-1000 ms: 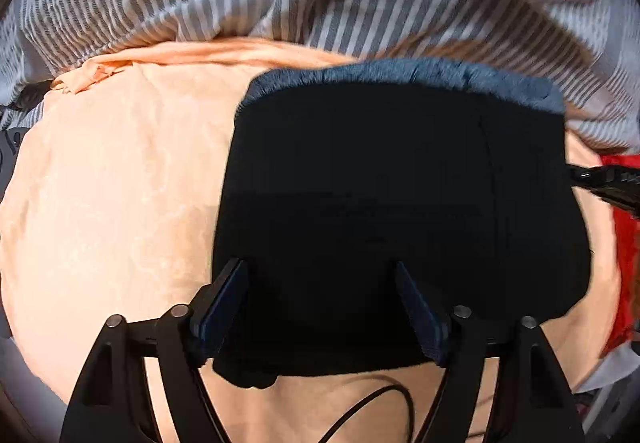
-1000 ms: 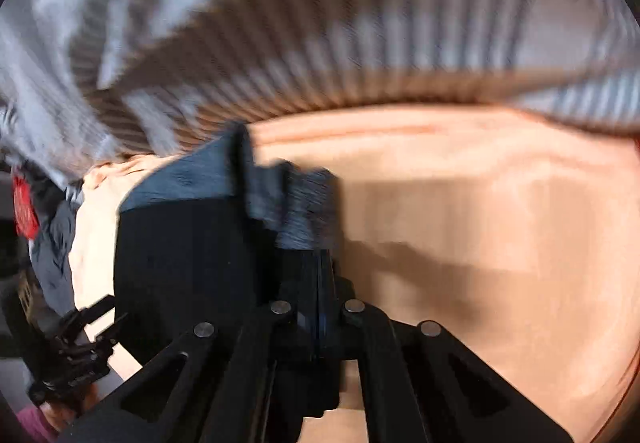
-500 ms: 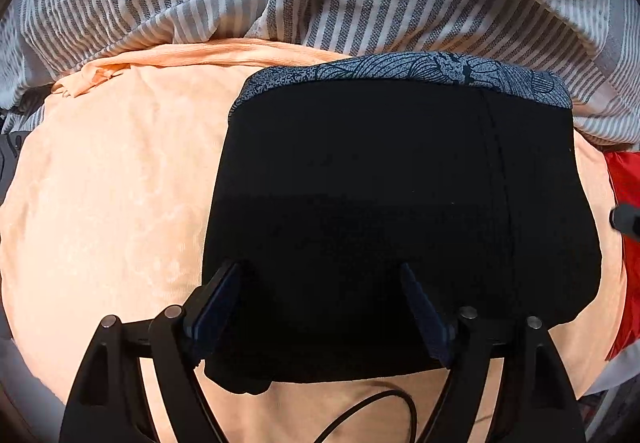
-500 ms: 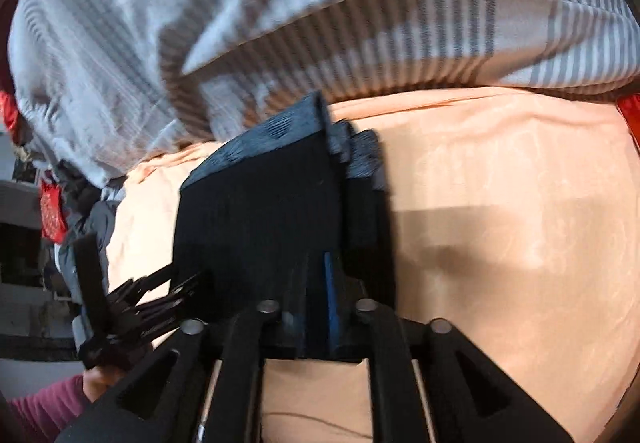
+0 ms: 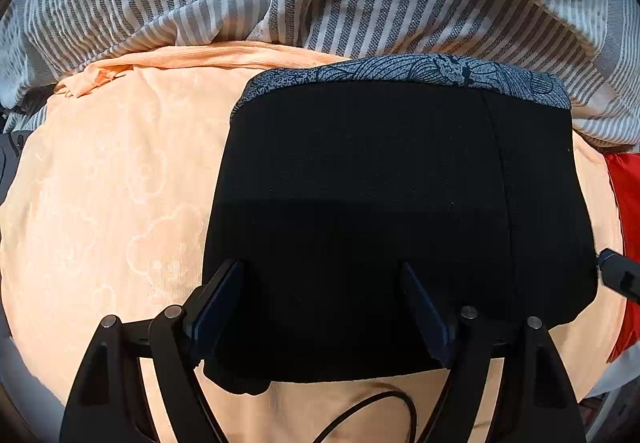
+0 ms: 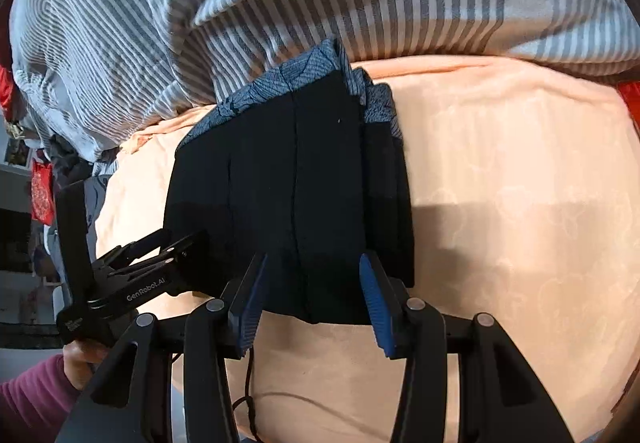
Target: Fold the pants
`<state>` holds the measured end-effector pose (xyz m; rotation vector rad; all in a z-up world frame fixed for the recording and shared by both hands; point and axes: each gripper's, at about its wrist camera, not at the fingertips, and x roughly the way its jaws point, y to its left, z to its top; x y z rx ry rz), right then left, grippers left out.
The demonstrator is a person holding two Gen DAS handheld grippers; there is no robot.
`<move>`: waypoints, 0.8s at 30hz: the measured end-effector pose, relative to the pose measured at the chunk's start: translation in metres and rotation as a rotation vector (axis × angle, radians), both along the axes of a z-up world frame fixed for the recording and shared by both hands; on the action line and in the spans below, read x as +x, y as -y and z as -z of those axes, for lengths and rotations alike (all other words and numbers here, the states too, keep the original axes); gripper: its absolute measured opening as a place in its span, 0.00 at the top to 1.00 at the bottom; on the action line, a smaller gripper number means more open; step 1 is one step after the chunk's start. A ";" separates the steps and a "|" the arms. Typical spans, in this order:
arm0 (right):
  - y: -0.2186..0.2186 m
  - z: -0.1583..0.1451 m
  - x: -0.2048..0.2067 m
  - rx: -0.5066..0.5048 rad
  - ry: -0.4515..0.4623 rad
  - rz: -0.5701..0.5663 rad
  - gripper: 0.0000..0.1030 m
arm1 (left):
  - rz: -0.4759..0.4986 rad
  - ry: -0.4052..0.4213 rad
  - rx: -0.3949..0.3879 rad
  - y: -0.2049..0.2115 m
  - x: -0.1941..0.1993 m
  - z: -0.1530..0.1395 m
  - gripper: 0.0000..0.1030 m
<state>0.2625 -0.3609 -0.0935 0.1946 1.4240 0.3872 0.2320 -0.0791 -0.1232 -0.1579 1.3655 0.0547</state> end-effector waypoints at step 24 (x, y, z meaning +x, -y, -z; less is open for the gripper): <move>0.011 0.041 -0.014 -0.026 -0.137 -0.007 0.44 | 0.044 0.017 0.019 -0.012 -0.001 -0.018 0.20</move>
